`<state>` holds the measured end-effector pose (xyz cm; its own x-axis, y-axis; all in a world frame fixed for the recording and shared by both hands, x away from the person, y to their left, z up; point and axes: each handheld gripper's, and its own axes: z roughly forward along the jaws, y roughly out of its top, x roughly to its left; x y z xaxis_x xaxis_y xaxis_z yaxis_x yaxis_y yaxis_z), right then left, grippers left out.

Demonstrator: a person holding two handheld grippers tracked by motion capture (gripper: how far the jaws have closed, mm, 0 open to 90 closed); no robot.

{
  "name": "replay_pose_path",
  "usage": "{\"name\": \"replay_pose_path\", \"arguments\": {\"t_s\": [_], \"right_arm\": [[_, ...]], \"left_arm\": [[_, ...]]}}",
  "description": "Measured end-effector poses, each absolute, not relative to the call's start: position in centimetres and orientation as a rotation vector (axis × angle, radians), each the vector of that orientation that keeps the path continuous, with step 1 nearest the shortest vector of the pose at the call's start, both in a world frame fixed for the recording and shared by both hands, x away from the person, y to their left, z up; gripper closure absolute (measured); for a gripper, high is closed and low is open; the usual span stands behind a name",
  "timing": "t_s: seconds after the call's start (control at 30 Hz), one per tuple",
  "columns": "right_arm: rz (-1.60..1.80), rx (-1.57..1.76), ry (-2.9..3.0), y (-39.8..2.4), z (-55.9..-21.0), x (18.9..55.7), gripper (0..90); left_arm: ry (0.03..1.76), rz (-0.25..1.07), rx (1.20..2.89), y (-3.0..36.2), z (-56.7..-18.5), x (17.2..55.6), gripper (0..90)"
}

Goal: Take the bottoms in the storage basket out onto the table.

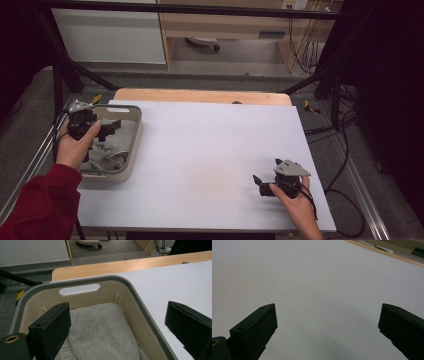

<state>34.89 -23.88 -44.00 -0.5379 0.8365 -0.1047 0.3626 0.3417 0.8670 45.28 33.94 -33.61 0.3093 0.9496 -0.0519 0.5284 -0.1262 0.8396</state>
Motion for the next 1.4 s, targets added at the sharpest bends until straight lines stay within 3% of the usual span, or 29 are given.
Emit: {"name": "replay_pose_path", "arguments": {"t_s": [0.33, 0.67, 1.4], "right_arm": [[1.118, 1.028, 2.081, -23.7, -44.1, 34.9, 2.5], [1.101, 1.011, 2.097, -23.6, -44.2, 34.9, 2.5], [1.091, 0.996, 2.135, -23.2, -44.5, 35.0, 2.4]], "left_arm": [[1.413, 0.656, 1.794, 35.2, -35.0, 46.9, 6.7], [1.496, 0.564, 1.838, 36.2, -37.4, 49.5, 8.9], [1.602, 0.518, 1.917, 36.8, -40.3, 50.5, 12.3]]}}
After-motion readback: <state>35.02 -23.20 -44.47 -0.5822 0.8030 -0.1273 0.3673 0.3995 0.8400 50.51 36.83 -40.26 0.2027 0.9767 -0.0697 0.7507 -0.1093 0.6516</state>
